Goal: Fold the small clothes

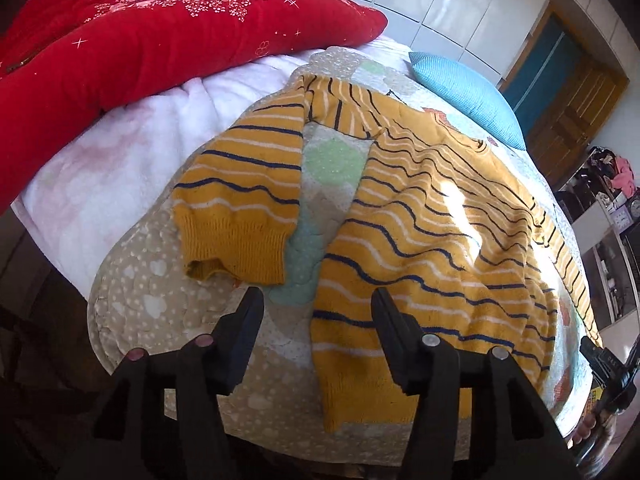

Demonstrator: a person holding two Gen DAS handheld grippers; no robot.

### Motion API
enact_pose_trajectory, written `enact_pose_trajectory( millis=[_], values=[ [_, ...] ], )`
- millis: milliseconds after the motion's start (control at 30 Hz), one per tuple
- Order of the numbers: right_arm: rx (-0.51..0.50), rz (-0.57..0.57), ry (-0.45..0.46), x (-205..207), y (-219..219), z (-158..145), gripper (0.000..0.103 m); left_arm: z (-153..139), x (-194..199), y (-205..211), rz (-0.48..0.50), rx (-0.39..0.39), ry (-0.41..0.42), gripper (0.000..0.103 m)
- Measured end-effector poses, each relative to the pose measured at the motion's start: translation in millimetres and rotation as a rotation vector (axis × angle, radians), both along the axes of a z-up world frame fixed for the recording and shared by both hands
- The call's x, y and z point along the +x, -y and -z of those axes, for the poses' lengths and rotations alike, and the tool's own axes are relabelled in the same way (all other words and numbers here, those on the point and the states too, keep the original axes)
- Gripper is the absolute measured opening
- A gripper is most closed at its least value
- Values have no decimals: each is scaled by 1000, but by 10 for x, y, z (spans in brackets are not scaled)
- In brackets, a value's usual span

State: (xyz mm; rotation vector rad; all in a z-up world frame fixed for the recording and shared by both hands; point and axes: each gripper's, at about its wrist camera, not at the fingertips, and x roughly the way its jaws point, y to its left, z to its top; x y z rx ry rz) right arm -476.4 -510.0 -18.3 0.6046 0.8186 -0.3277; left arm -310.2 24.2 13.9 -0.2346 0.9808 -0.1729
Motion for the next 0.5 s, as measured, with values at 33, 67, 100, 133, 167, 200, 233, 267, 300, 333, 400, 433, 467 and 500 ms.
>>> enact_pose_trajectory(
  millis=[33, 67, 100, 133, 167, 200, 233, 267, 300, 333, 400, 433, 467, 500],
  values=[
    [29, 78, 24, -108, 240, 9, 42, -7, 0, 32, 4, -1, -2, 55],
    [60, 150, 50, -211, 458, 17, 43, -14, 7, 68, 10, 0, -6, 57],
    [90, 209, 79, -294, 634, 18, 46, -20, 9, 112, 17, 2, -8, 59],
    [124, 267, 111, -373, 819, 27, 53, -27, 10, 156, 26, 5, -9, 59],
    [156, 320, 137, -428, 980, 45, 57, -27, 12, 200, 34, 9, -7, 59],
    [189, 375, 157, -471, 1144, 76, 60, -34, 13, 245, 42, 15, -6, 59],
    [221, 424, 169, -489, 1286, 113, 60, -39, 15, 291, 49, 18, -6, 59],
    [253, 462, 173, -484, 1406, 157, 60, -45, 19, 334, 56, 18, -6, 59],
    [292, 493, 183, -472, 1518, 209, 57, -50, 19, 377, 62, 16, -6, 59],
    [330, 511, 198, -441, 1606, 247, 32, -58, 20, 418, 68, 14, -6, 59],
    [365, 493, 196, -304, 1741, 221, 7, -91, 13, 491, 80, 19, -1, 59],
    [365, 477, 215, -245, 1784, 132, 6, -112, 6, 535, 87, 27, 4, 59],
    [342, 455, 246, -199, 1803, -27, 6, -142, 3, 569, 95, 37, 12, 59],
    [305, 429, 279, -165, 1797, -215, 6, -170, -5, 602, 101, 48, 22, 59]
  ],
)
